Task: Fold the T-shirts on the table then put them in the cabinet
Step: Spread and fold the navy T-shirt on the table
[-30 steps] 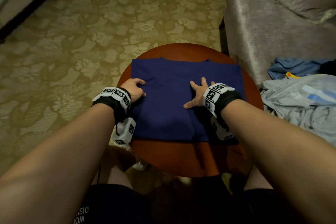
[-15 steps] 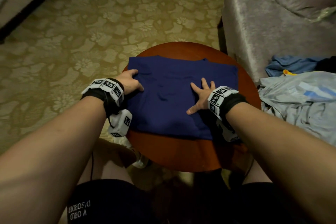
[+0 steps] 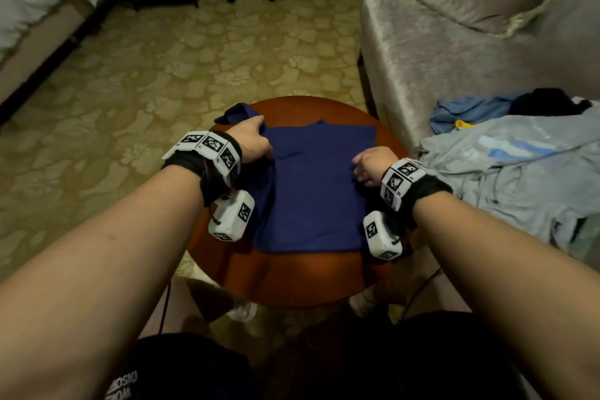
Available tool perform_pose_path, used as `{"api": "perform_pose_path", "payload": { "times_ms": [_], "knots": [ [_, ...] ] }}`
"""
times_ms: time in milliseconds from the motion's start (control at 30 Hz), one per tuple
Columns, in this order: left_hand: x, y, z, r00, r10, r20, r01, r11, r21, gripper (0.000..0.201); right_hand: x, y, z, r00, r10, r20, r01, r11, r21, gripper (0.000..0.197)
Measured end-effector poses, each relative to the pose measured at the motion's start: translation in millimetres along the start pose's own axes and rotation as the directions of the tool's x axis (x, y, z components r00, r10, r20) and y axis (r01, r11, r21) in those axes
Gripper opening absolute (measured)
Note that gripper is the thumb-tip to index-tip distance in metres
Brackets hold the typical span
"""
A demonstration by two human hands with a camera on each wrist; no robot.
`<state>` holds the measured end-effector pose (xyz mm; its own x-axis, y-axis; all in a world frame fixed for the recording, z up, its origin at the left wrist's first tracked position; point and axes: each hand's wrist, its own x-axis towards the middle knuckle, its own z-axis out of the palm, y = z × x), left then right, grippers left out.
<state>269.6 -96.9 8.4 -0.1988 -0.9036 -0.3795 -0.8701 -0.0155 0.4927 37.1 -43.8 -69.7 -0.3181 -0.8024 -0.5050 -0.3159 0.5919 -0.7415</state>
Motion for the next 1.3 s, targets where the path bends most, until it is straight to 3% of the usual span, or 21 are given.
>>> {"api": "perform_pose_path", "payload": {
  "times_ms": [100, 167, 300, 367, 433, 533, 600, 700, 800, 900, 1000, 1067, 1133, 1167, 1200, 1300],
  "knots": [
    [-1, 33, 17, 1.000, 0.014, 0.015, -0.015, 0.997, 0.070, 0.078, -3, 26, -13, 0.987, 0.155, 0.045, -0.161, 0.952, 0.260, 0.025],
    [-2, 53, 31, 0.999, 0.033, 0.043, -0.037, 0.994, 0.101, 0.079, 0, 38, -15, 0.980, 0.176, 0.088, -0.195, 0.921, 0.336, 0.024],
    [0, 88, 66, 0.990, 0.094, 0.103, -0.105, 0.988, 0.111, 0.056, 9, 44, -20, 0.974, 0.164, 0.157, -0.211, 0.906, 0.367, 0.039],
    [1, 103, 84, 0.981, 0.106, 0.165, -0.125, 0.986, 0.108, 0.077, 13, 46, -23, 0.969, 0.156, 0.191, -0.217, 0.905, 0.366, 0.045],
    [1, 115, 98, 0.962, 0.104, 0.251, -0.088, 0.994, -0.071, 0.093, 17, 49, -27, 0.964, 0.139, 0.226, -0.219, 0.897, 0.383, 0.049],
    [5, 120, 105, 0.950, 0.081, 0.302, 0.066, 0.892, -0.446, 0.085, 20, 52, -31, 0.960, 0.130, 0.246, -0.224, 0.885, 0.408, 0.045],
    [10, 108, 104, 0.977, 0.051, 0.209, 0.054, 0.882, -0.467, 0.066, 20, 52, -31, 0.958, 0.139, 0.249, -0.227, 0.900, 0.371, 0.042],
    [16, 79, 103, 0.998, 0.013, 0.066, -0.006, 0.995, -0.098, 0.046, 22, 51, -27, 0.957, 0.127, 0.262, -0.207, 0.930, 0.304, 0.038],
    [11, 61, 109, 0.997, 0.005, 0.081, -0.017, 0.990, 0.143, 0.044, 21, 48, -26, 0.974, 0.083, 0.213, -0.118, 0.981, 0.155, 0.008],
    [0, 55, 119, 0.984, 0.023, 0.179, -0.067, 0.968, 0.244, 0.058, 20, 45, -28, 0.982, 0.055, 0.181, -0.060, 0.998, 0.019, 0.015],
    [-5, 52, 128, 0.961, -0.007, 0.278, -0.065, 0.966, 0.249, 0.069, 14, 44, -33, 0.981, 0.041, 0.188, -0.014, 0.990, -0.143, 0.027],
    [-9, 55, 128, 0.934, 0.009, 0.357, -0.066, 0.987, 0.146, 0.046, 14, 45, -37, 0.983, 0.039, 0.179, 0.004, 0.972, -0.237, 0.029],
    [-13, 61, 124, 0.900, 0.087, 0.428, -0.088, 0.996, -0.018, 0.025, 12, 44, -38, 0.987, 0.036, 0.159, 0.011, 0.958, -0.287, 0.015],
    [-15, 63, 122, 0.894, 0.119, 0.433, -0.088, 0.992, -0.093, 0.021, 12, 44, -38, 0.988, 0.041, 0.147, 0.004, 0.956, -0.293, 0.011],
    [-15, 64, 121, 0.899, 0.136, 0.415, -0.079, 0.985, -0.151, 0.023, 13, 44, -38, 0.990, 0.047, 0.130, -0.009, 0.960, -0.279, 0.023],
    [-11, 57, 119, 0.965, 0.078, 0.252, -0.037, 0.986, -0.160, 0.034, 15, 42, -32, 0.991, 0.052, 0.119, -0.027, 0.980, -0.198, 0.044]
  ]
}}
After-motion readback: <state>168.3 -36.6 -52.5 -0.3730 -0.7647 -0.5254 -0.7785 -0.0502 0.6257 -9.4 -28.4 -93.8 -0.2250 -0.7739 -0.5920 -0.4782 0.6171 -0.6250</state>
